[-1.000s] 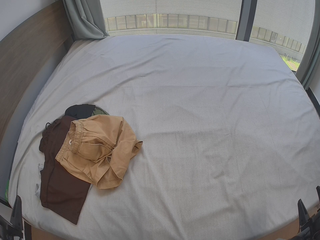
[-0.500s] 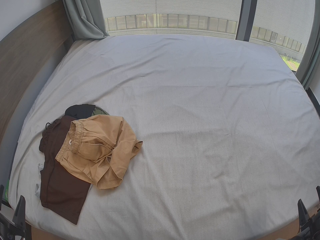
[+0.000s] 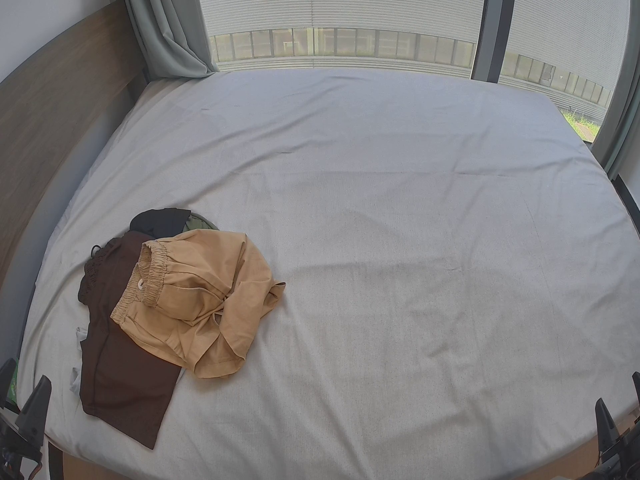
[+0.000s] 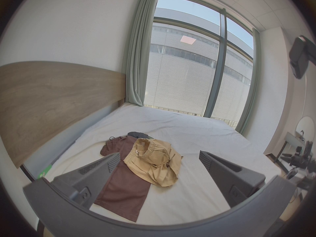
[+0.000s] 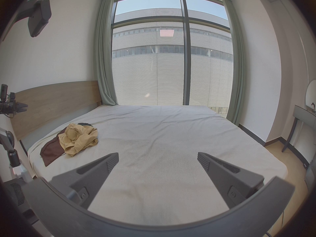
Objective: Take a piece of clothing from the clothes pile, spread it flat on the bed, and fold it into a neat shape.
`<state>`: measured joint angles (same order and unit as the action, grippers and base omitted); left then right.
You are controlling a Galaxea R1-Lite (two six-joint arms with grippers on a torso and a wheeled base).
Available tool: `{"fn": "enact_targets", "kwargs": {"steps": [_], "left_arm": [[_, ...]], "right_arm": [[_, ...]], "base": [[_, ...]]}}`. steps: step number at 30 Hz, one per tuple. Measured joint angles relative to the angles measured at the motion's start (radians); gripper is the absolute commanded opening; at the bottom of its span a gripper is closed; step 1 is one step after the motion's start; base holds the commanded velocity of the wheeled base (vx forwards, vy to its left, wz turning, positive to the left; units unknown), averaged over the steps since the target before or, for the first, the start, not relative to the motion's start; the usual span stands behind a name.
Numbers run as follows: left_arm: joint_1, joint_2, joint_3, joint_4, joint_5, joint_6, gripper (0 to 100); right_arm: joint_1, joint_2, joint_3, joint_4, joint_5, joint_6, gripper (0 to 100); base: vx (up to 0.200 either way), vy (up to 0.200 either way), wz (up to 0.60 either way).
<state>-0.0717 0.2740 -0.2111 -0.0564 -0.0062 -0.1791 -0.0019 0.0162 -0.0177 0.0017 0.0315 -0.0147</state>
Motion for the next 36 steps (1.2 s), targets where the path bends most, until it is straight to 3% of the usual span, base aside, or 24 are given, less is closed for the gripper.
{"fn": "enact_targets", "kwargs": {"steps": [8, 22, 29, 36], "left_arm": [[-0.013, 0.152, -0.053, -0.027, -0.056, -0.074, 100], [-0.009, 0.397, -0.089, -0.213, -0.107, -0.092, 100], [0.011, 0.473, -0.095, -0.233, -0.189, -0.093, 100], [0.139, 0.549, -0.107, -0.249, -0.381, -0.086, 100]], "right_arm": [[0.0, 0.0, 0.0, 0.0, 0.0, 0.0, 100], [0.0, 0.0, 0.0, 0.0, 0.0, 0.0, 100], [-0.001, 0.0, 0.0, 0.0, 0.0, 0.001, 100], [-0.002, 0.0, 0.0, 0.0, 0.0, 0.0, 100]], "base": [[0.0, 0.0, 0.0], [0.0, 0.0, 0.0], [0.0, 0.0, 0.0], [0.0, 0.0, 0.0]]}}
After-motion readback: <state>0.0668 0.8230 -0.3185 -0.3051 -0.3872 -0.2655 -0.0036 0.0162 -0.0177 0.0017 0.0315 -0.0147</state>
